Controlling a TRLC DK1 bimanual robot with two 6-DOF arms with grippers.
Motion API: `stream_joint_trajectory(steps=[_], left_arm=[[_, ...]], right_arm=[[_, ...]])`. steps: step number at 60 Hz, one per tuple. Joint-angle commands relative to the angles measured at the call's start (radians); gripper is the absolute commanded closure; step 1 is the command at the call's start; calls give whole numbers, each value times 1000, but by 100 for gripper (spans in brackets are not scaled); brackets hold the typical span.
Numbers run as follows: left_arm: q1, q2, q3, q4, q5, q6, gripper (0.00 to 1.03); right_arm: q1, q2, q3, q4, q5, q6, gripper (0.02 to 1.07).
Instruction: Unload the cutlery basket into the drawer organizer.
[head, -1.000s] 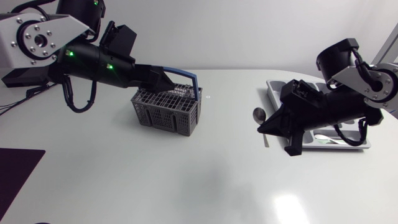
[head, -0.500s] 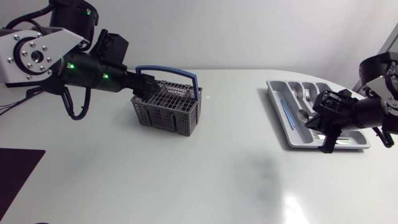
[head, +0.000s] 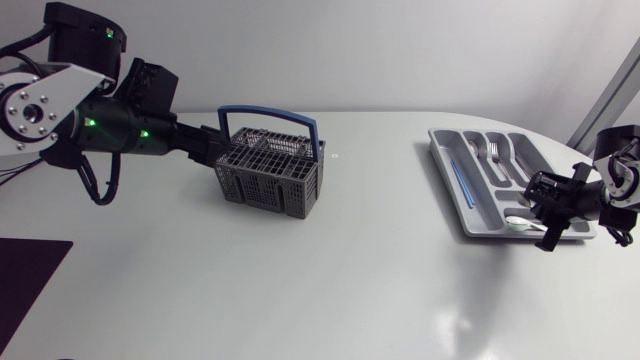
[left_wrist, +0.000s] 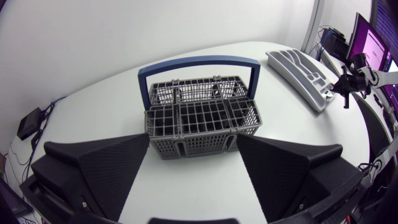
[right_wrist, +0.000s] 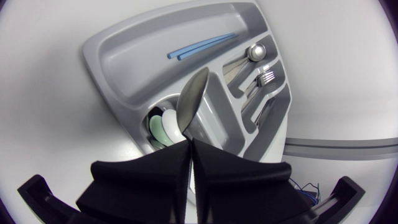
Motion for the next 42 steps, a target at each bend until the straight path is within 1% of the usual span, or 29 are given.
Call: stream_joint_trajectory(steps=[1, 3, 6, 8, 14, 20, 30, 32, 35, 38, 42], left_arm=[[10, -27, -46, 13, -14, 38, 5], [11, -33, -54, 17, -17, 39, 5], [17, -43, -63, 25, -22, 44, 5], [19, -50, -69, 25, -22, 44, 5], [22, -61, -84, 29, -22, 41, 5], [22, -70, -106, 43, -22, 35, 5], [28, -86, -132, 63, -22, 36, 5], [28, -89, -135, 65, -22, 38, 5], [33, -95, -138, 63, -22, 39, 5], [34, -103, -143, 63, -22, 41, 5], [40, -116, -149, 63, -22, 42, 5]], right_arm=[[-17, 42, -10, 38, 19, -41, 101], [-22, 54, -14, 69, 32, -49, 100], [-28, 65, -16, 91, 43, -52, 95], [-36, 71, -18, 100, 51, -56, 94], [-50, 85, -22, 129, 66, -69, 82], [-65, 95, -30, 152, 66, -79, 60], [-80, 86, -33, 158, 62, -79, 31], [-82, 76, -34, 157, 58, -78, 22], [-83, 53, -42, 152, 48, -76, 5], [-83, 20, -54, 152, 31, -70, 6], [-83, -23, -56, 150, 8, -18, 6]])
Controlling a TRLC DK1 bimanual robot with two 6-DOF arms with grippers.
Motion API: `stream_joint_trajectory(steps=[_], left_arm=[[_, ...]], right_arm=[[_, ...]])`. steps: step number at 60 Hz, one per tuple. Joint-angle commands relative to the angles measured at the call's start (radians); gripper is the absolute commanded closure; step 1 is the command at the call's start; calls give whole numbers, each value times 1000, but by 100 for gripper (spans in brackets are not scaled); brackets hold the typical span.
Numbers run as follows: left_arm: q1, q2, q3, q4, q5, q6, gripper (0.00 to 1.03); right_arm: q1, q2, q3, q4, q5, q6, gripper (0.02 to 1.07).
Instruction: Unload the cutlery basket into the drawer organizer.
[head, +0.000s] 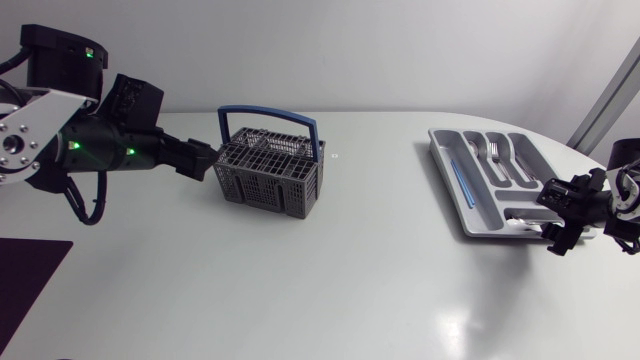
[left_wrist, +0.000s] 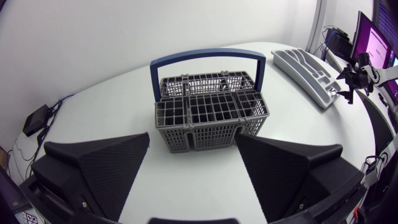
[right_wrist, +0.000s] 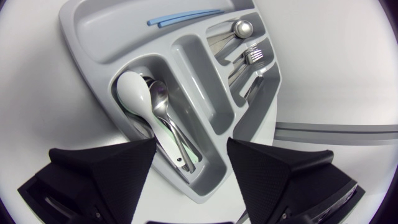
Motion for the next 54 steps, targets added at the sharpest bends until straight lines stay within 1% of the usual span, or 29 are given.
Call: stream_joint_trajectory(steps=[1, 9, 17, 29, 35, 45, 54], left_arm=[[15, -32, -38, 10, -7, 26, 5], [32, -56, -55, 10, -8, 39, 5], [55, -81, -78, 10, -8, 49, 5], [87, -127, -110, 22, -8, 52, 5], [104, -145, -141, 42, -8, 54, 5], [141, -193, -184, 53, -8, 72, 5], [176, -237, -214, 58, -7, 79, 5]], right_arm=[[-5, -68, -20, -4, -26, 35, 6], [-11, -154, -18, -73, -104, 108, 6], [-11, -252, -53, -70, -161, 186, 6], [3, -312, -63, -79, -164, 341, 6], [23, -335, -64, -113, -164, 399, 6], [61, -408, -113, -93, -158, 516, 6], [99, -483, -152, -72, -121, 603, 6]])
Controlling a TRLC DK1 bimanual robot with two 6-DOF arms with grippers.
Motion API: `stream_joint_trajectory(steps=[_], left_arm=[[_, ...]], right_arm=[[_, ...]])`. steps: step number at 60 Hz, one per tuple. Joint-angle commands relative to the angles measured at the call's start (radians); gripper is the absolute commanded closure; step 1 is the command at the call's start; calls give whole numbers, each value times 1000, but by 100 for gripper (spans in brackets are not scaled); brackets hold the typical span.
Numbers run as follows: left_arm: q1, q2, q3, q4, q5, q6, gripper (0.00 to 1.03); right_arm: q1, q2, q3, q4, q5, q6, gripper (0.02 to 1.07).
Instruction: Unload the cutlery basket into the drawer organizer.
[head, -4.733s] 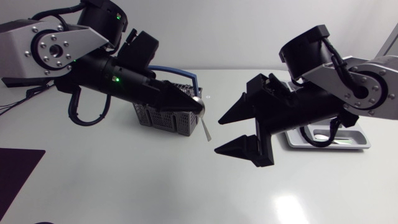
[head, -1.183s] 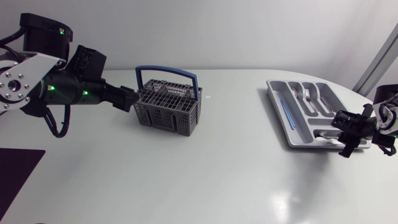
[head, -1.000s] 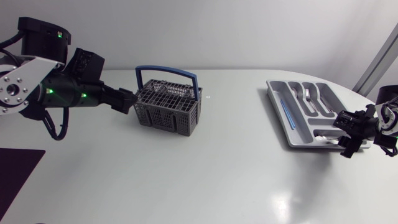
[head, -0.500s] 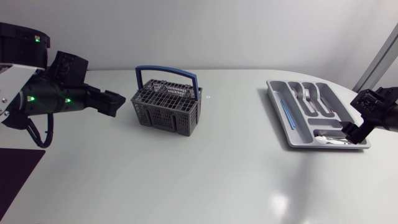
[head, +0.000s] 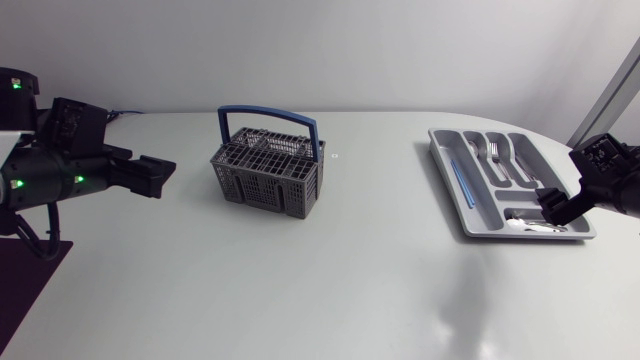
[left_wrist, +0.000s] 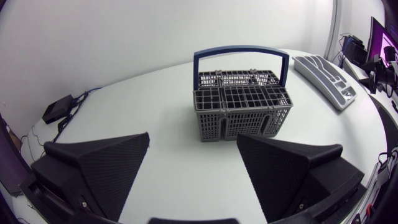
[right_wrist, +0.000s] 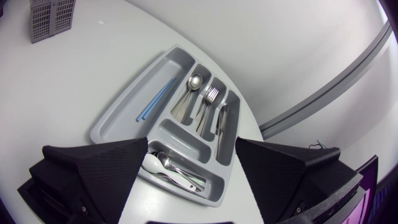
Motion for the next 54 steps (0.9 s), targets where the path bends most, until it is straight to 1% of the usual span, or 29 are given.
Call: stream_joint_trajectory(steps=[1, 8, 18, 22, 27, 36, 41, 54], left_arm=[[21, -36, -40, 15, -6, 27, 5], [34, -68, -69, 20, 1, 27, 5], [40, -125, -120, 47, 1, 24, 5], [58, -162, -140, 58, 3, 17, 5], [69, -188, -152, 64, 4, 13, 5], [101, -225, -179, 67, 20, 10, 5], [118, -257, -206, 86, 31, 2, 5], [118, -336, -276, 135, 37, -21, 5]], right_arm=[[24, -43, -38, 17, 19, 70, 6], [50, -83, -67, 19, 45, 84, 6], [70, -143, -103, 20, 54, 107, 6], [100, -183, -136, 40, 91, 107, 6], [117, -229, -163, 46, 95, 108, 6], [157, -298, -209, 63, 125, 184, 6], [166, -310, -226, 74, 135, 208, 6], [169, -356, -255, 89, 141, 240, 6]])
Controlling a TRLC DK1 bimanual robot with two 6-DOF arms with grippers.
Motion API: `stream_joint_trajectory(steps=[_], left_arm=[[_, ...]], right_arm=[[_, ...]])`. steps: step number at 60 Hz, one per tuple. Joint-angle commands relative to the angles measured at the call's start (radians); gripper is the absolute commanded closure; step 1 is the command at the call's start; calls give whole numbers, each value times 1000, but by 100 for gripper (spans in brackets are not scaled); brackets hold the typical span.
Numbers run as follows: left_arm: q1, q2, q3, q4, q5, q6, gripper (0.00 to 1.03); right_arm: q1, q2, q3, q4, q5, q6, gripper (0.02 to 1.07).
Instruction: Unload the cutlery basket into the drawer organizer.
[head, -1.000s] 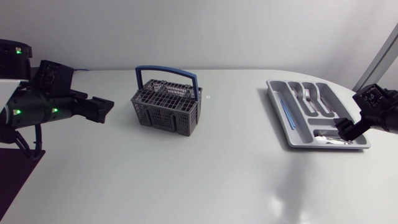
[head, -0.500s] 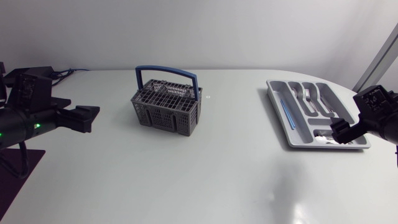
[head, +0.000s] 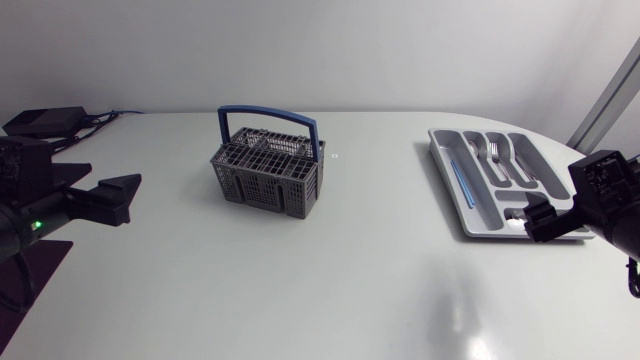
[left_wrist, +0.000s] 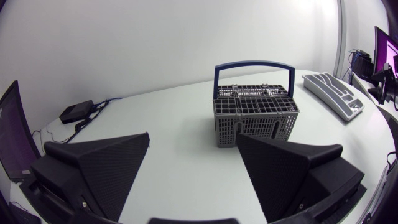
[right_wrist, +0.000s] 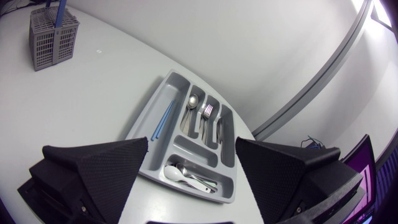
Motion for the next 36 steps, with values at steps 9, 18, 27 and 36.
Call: stream_joint_trajectory(steps=[9, 18, 27, 36], left_arm=[[8, -72, -69, 22, 5, -27, 5], [8, -143, -107, 37, 5, -28, 5], [11, -215, -150, 61, 5, -32, 5], [0, -296, -211, 72, -15, -61, 5]], right_arm=[[7, -83, -76, 75, 22, 119, 6], [35, -143, -115, 90, 54, 130, 6], [53, -240, -162, 104, 60, 138, 6], [118, -327, -217, 107, 123, 134, 6]])
